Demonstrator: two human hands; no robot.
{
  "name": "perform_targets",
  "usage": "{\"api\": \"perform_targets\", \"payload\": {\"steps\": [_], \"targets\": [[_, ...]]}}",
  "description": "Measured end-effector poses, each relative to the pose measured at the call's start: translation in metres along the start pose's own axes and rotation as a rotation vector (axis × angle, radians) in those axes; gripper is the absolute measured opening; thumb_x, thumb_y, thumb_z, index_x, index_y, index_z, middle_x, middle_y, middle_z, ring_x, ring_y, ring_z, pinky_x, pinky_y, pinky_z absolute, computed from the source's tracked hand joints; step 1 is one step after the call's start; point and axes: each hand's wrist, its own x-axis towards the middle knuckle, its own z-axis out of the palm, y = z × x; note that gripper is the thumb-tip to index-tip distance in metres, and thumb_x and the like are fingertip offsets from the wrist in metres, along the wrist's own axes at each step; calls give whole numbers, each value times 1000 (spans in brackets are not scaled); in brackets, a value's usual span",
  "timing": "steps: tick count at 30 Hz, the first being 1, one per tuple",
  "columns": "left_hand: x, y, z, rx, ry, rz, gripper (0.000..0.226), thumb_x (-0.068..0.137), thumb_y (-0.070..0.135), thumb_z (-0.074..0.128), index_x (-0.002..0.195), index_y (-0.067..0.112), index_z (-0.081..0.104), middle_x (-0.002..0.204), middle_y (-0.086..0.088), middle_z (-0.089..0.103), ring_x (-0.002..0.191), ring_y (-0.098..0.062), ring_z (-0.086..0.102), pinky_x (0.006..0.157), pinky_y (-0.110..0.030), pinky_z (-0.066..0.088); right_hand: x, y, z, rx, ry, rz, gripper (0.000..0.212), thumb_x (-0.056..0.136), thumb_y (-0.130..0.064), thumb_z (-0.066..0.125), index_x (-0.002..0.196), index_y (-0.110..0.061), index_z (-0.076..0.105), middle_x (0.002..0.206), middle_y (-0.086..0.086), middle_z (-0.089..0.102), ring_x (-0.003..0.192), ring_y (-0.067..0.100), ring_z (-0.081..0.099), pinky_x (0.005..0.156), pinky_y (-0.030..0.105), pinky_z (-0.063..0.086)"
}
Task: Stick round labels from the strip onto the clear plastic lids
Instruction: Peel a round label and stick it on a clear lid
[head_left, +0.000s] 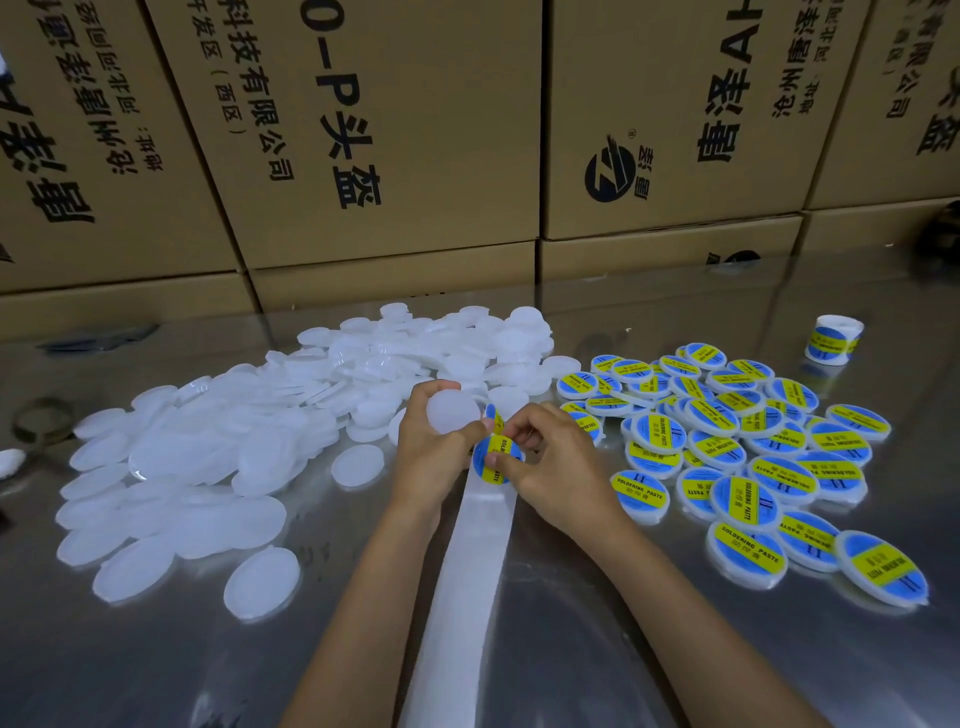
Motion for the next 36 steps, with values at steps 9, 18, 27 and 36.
{"api": "perform_targets", "payload": {"steps": [9,18,27,36], "targets": [[-2,3,-2,42,-11,40,46,82,8,79,116,28,55,114,6,58,110,-21,58,89,-37,57,0,-11,-15,369,-304,161,15,74,-2,72,72,-14,62,70,-3,61,67,10,54,67,23,46],[-3,5,-5,51,36,162,40,82,11,80,112,24,56,105,11,61,91,3,60,72,-7,47,10,-10,-32,855,-150,379,12,68,-4,58,68,-16,53,72,8,51,66,16,50,61,25,45],[-10,27,0,-226,-11,13,50,99,2,32,114,37,65,113,-9,69,81,-15,76,77,-38,61,11,-12,-32,958,-65,395,20,86,9,57,88,-10,57,74,-1,64,69,12,63,59,22,49],[-23,37,22,-518,-281,-214,37,105,11,37,126,15,66,136,-20,60,113,-30,66,78,-33,63,9,-20,-31,920,15,364,20,86,3,66,104,-6,62,85,6,70,79,15,65,69,26,50]]}}
